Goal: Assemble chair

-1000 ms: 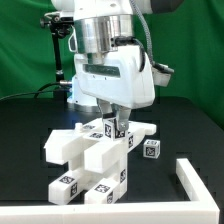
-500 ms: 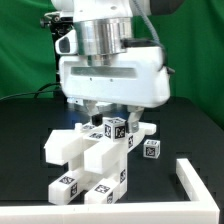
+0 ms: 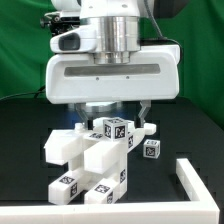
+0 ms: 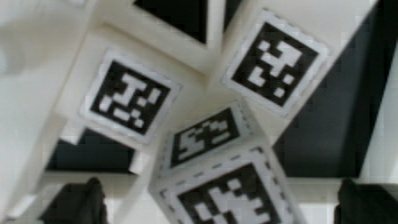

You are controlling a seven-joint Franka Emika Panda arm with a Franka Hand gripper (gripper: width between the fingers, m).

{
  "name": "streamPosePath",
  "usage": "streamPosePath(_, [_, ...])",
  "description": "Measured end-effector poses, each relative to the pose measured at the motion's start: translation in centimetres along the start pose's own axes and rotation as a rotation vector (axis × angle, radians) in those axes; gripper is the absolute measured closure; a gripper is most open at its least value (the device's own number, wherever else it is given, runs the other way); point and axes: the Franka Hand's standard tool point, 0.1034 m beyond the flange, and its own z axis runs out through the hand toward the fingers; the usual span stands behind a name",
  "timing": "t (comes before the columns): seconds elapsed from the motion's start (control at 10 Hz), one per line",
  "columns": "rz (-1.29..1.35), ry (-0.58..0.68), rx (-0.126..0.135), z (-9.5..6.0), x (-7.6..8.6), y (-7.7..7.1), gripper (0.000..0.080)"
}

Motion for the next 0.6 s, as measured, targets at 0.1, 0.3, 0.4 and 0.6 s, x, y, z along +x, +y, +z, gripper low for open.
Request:
streamPosePath(0.1, [-0.15, -0.001, -0.001, 0.12, -0.04, 0.06, 0.015])
streamPosePath(0.3, [-0.097, -0.001, 0.001, 0.14, -0.05, 0.05, 0.0289])
streamPosePath(0.4, [-0.047, 0.0, 0.005, 0.15, -0.04, 0.0, 0.0428])
streamPosePath(0.6, [0.083, 0.0, 0.007, 0.16, -0.04, -0.06, 0.0515])
